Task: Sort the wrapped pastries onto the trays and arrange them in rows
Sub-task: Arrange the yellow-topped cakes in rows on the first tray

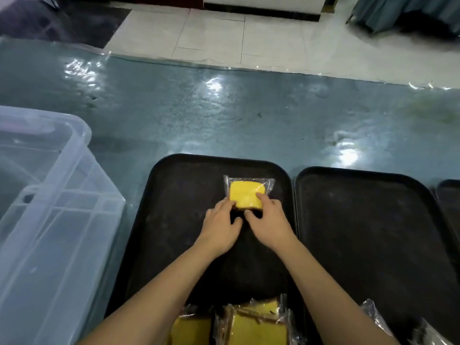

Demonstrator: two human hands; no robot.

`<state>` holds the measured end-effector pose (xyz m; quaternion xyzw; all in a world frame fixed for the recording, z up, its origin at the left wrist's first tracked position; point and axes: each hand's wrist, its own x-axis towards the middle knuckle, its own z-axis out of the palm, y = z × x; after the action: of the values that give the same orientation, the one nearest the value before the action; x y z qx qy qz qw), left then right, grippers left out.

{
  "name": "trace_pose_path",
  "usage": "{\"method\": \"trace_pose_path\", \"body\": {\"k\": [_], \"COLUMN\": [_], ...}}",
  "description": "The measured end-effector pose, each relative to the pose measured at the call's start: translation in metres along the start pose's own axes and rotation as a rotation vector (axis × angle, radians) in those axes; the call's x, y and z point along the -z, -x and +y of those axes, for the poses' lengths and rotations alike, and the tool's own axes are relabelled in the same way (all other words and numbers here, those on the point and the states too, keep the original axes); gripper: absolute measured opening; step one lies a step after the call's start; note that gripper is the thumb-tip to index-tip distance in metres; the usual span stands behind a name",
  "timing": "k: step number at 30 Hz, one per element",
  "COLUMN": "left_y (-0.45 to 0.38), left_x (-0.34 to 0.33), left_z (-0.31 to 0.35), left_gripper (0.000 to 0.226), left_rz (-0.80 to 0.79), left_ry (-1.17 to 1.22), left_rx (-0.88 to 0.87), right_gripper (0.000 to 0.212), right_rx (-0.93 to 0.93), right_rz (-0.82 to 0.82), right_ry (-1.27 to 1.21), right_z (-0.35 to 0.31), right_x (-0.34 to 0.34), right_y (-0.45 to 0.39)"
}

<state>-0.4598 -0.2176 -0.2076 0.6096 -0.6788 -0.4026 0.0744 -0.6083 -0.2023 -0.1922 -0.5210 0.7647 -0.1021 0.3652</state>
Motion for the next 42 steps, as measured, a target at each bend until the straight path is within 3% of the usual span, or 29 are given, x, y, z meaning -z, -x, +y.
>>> {"method": "trace_pose_path", "body": {"k": [7, 11, 21, 36, 40, 42], "left_y": [-0.044, -0.044, -0.027, 0.206, 0.258, 0.276], "left_x": [-0.007, -0.010, 0.003, 0.019, 0.007, -0.006], "left_z": [0.016, 0.012, 0.014, -0.073, -0.093, -0.104], "left_gripper": [0.068, 0.075, 0.073, 0.044, 0.040, 0.050], "left_rz": [-0.019, -0.023, -0.061, 0.138, 0.054, -0.036], "left_ry": [-0.450, -0.479, -0.406, -0.460, -0.504, -0.588], "left_rx": [-0.054, -0.073, -0.063, -0.212, -0.324, -0.366], "right_gripper": [0.070, 0.079, 0.076, 0.049, 0.041, 0.038], "right_rx": [0.161, 0.178, 0.179, 0.331, 0.351, 0.352], "right_rz": [0.196, 0.163, 0.161, 0.009, -0.009, -0.031], "right_ry": [0.412, 0.466, 0.387, 0.178, 0.202, 0.226], "right_z": [0.036, 0.046, 0.035, -0.024, -0.032, -0.037], "right_x": [0.004, -0.003, 0.013, -0.017, -0.024, -0.028], "right_y": [-0.035, -0.036, -0.026, 0.112, 0.129, 0.134]}}
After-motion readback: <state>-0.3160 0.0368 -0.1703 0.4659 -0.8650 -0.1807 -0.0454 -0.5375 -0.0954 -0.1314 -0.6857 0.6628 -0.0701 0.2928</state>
